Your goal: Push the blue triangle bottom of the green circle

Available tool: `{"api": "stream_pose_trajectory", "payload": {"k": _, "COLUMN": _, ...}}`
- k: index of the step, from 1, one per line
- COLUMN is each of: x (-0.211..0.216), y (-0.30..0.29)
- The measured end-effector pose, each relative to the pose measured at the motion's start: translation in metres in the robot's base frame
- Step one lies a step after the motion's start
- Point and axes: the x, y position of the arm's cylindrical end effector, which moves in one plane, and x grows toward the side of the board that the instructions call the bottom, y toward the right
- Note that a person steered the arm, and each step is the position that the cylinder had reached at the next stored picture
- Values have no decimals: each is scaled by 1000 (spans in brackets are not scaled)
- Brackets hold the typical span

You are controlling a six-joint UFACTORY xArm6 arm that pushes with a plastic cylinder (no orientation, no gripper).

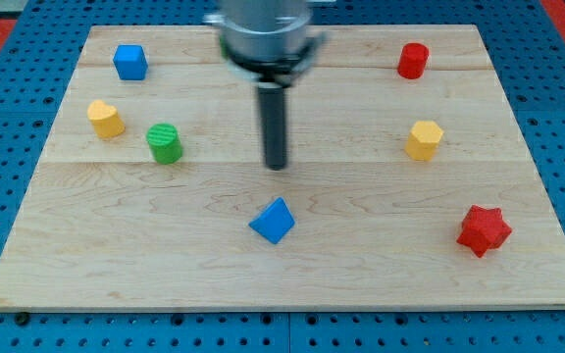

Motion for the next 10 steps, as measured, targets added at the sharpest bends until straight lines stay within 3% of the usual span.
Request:
{"api": "stream_pose_trajectory", "payload": {"k": 1, "x": 42, "y": 30}}
{"api": "stream_pose_trajectory", "payload": {"k": 2, "x": 67, "y": -12}}
{"api": "stream_pose_trajectory", "payload": {"k": 3, "x": 36, "y": -112}}
{"api": "stream_pose_trajectory", "payload": {"k": 4, "x": 36, "y": -86}}
{"api": "stream_pose_trajectory", "payload": {"k": 6, "x": 47, "y": 36}}
{"api": "stream_pose_trajectory", "payload": {"k": 8, "x": 90, "y": -20}}
{"api": "stream_pose_trajectory", "payload": {"k": 9, "x": 69, "y": -100}}
{"api": "stream_pose_trajectory", "payload": {"k": 10, "x": 48, "y": -140}}
